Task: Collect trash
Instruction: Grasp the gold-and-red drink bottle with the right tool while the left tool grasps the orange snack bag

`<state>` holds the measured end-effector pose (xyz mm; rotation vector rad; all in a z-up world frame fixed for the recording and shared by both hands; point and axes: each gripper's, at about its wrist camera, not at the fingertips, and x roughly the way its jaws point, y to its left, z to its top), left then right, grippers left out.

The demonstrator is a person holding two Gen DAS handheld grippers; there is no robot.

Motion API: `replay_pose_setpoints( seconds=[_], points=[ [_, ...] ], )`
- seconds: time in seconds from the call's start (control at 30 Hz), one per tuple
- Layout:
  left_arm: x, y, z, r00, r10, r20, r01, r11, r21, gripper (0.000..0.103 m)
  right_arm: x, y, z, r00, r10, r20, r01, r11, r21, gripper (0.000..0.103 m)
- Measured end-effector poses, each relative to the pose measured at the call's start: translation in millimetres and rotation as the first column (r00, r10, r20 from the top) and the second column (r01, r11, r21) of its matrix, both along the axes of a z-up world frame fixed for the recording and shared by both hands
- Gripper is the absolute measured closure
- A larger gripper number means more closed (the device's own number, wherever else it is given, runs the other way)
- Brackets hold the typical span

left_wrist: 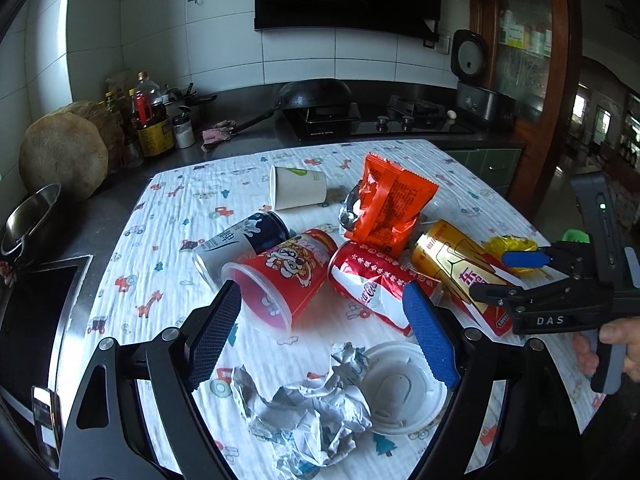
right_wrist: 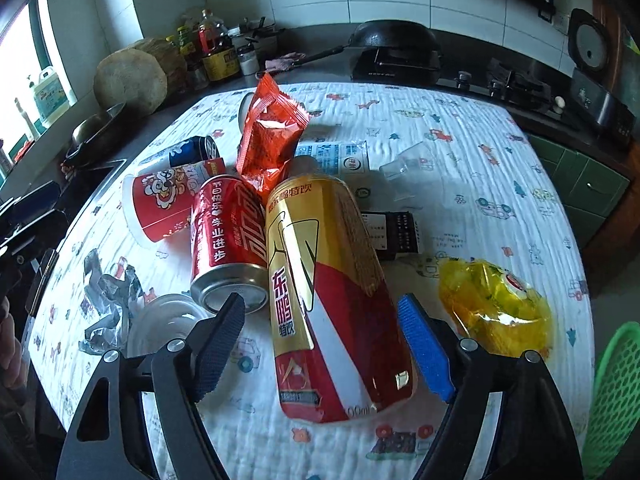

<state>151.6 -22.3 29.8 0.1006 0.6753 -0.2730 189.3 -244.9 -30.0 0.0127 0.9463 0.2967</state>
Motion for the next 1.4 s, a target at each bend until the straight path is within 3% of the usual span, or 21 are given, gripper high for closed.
replay_pose_setpoints(
  seconds=[0.2,0.37,0.5,0.87,0.97,1.1,1.17,1.23,1.4],
  points=[
    [44.4,-15.8,0.2,0.997,-0.064,-0.047,0.064,0.998,-0.003,0.019,20.9,-4.1,-18.7,0.997,0.047,-0.062,-0.047,0.999,-0.008,0.029],
    [81.3,-40.3,-13.6,0.984,-0.147,-0.105,0.147,0.989,-0.010,0.013,16.5,-8.8,-21.2,0.997,0.050,-0.060,-0.048,0.998,0.034,0.032],
    [103.4,-67.3,-26.5,0.969,-0.211,-0.126,0.218,0.975,0.043,0.008,3.8,-14.9,-18.3,0.998,0.037,-0.052,-0.034,0.997,0.069,0.032],
    [173.2,-96.3,-59.2,0.947,-0.162,-0.277,0.191,0.978,0.081,0.008,-34.6,-32.8,-3.9,0.999,-0.011,-0.033,0.015,0.992,0.127,0.033],
    [179.9,-99.5,-66.9,0.936,-0.173,-0.306,0.202,0.977,0.064,0.013,-47.6,-33.8,-3.6,1.000,-0.013,-0.028,0.016,0.990,0.137,0.033],
    [179.5,-102.6,-71.4,0.915,-0.228,-0.333,0.244,0.970,0.008,0.045,-61.8,-37.1,-1.3,1.000,-0.018,-0.007,0.019,0.986,0.164,0.033],
    [176.5,-103.4,-70.4,0.916,-0.237,-0.323,0.250,0.968,0.000,0.051,-68.4,-37.3,0.0,1.000,-0.025,0.004,0.024,0.987,0.162,0.033],
    [172.9,-103.9,-67.7,0.917,-0.246,-0.314,0.259,0.966,0.002,0.065,-74.4,-38.9,2.8,0.999,-0.036,0.022,0.033,0.987,0.154,0.033],
    [156.7,-99.7,-49.3,0.929,-0.257,-0.267,0.265,0.964,-0.007,0.075,-86.5,-54.5,14.2,0.996,-0.071,0.057,0.059,0.981,0.186,0.033]
  ],
)
